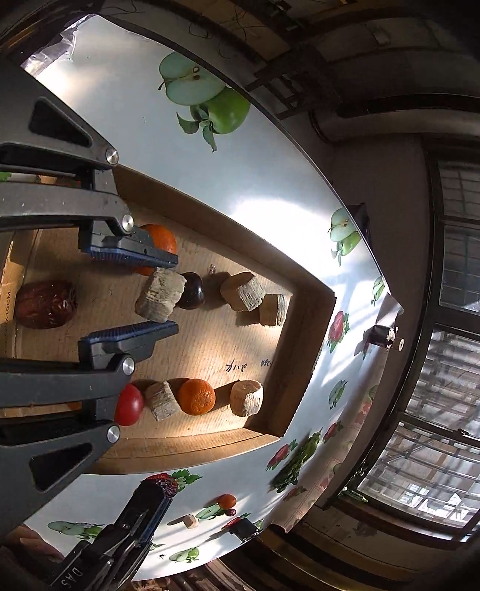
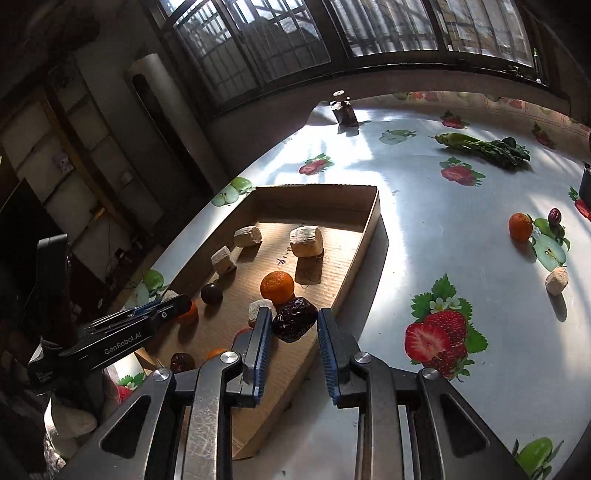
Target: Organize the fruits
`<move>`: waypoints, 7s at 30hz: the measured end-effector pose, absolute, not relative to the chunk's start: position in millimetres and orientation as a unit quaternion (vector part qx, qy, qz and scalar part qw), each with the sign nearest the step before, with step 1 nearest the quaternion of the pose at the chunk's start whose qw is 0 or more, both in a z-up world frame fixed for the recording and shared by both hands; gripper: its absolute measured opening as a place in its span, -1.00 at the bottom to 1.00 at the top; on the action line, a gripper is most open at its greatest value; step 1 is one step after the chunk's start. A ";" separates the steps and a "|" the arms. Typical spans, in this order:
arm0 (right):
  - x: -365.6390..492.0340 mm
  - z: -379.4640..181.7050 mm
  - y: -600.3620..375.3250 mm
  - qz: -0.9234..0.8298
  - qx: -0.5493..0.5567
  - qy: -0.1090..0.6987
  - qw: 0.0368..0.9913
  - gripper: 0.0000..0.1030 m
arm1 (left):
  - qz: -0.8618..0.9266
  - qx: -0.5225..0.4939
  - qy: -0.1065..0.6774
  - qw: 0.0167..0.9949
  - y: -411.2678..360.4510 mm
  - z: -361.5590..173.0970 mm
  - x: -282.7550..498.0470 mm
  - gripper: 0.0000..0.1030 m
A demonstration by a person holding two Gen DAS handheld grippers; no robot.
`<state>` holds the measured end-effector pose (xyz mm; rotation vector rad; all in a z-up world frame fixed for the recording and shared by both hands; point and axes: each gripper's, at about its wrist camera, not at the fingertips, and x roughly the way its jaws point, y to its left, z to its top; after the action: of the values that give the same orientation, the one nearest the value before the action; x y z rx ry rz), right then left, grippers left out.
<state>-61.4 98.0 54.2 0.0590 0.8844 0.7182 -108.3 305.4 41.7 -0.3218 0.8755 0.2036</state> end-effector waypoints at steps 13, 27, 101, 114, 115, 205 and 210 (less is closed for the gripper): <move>-33.9 35.0 135.9 0.283 -0.036 0.430 0.856 -0.46 | 0.092 -0.123 0.442 0.884 291.9 25.9 -85.4 -0.45; -32.9 27.2 141.8 0.272 -0.039 0.431 0.859 -0.45 | 0.097 -0.150 0.430 0.885 297.0 32.3 -87.9 -0.15; 52.9 12.8 -101.0 0.129 0.070 0.441 0.885 0.20 | -0.092 -0.085 0.476 0.870 66.9 60.7 113.1 0.62; 52.7 8.4 -101.7 0.115 0.041 0.430 0.895 -0.03 | -0.113 -0.037 0.500 0.858 17.5 12.9 152.7 0.61; 53.7 6.5 -103.6 0.116 0.048 0.435 0.892 -0.06 | -0.110 -0.031 0.499 0.859 16.4 12.8 151.4 0.48; -116.8 76.1 11.8 0.148 0.036 0.360 0.920 0.29 | 0.173 0.000 0.283 0.943 186.5 122.1 -168.6 0.98; -129.1 69.8 -0.1 0.144 0.035 0.355 0.923 0.36 | 0.172 0.000 0.301 0.938 174.9 118.8 -171.3 0.98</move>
<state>-129.1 -0.1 69.8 0.0725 0.7285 0.2951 -171.3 174.9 118.8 0.0000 0.6155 0.3516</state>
